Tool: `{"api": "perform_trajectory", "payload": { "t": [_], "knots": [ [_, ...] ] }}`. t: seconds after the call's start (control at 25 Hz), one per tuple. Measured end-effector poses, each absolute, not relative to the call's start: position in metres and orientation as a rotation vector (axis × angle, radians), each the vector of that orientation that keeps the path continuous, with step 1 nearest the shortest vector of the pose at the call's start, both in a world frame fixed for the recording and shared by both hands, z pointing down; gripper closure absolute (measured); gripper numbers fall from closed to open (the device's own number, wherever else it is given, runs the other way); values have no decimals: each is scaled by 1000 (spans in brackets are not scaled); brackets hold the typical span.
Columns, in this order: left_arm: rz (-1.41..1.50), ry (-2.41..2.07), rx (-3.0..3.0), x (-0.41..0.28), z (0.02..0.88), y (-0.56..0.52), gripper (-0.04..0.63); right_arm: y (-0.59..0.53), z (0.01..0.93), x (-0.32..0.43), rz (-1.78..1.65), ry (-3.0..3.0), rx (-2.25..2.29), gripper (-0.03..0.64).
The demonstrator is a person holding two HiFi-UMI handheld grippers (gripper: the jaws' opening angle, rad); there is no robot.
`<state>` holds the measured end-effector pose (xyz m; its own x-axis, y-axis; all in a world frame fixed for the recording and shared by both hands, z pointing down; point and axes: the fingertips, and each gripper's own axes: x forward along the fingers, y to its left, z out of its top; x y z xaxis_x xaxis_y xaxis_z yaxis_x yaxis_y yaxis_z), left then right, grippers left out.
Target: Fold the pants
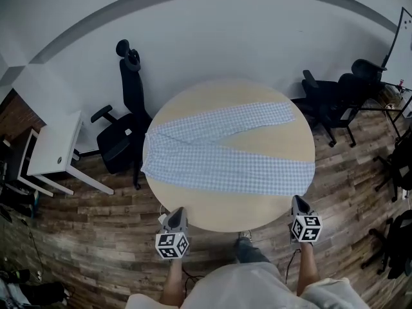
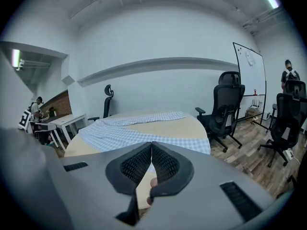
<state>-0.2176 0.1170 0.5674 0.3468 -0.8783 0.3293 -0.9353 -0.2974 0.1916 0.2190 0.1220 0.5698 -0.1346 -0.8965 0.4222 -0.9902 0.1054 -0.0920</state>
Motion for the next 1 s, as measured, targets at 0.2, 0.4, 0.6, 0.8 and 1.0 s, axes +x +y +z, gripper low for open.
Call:
{"api": "perform_trajectory", "payload": {
  "t": [0.2,0.4,0.6,0.8,1.0],
  "knots": [
    [250,-1635,2224,-217,567,75,563,75,573,243,548,-2103,1883,589],
    [298,-1619,2211,-208,573,31,563,41,585,270,606,-2053,1932,589],
    [388,-1578,2204,-181,586,-2,563,34,615,313,737,-1967,2011,589],
    [403,-1545,2194,-164,596,-20,563,50,660,352,1022,-1837,2170,586],
    [442,-1493,2214,-149,604,-26,563,88,701,365,1323,-1719,2267,441]
  ]
}}
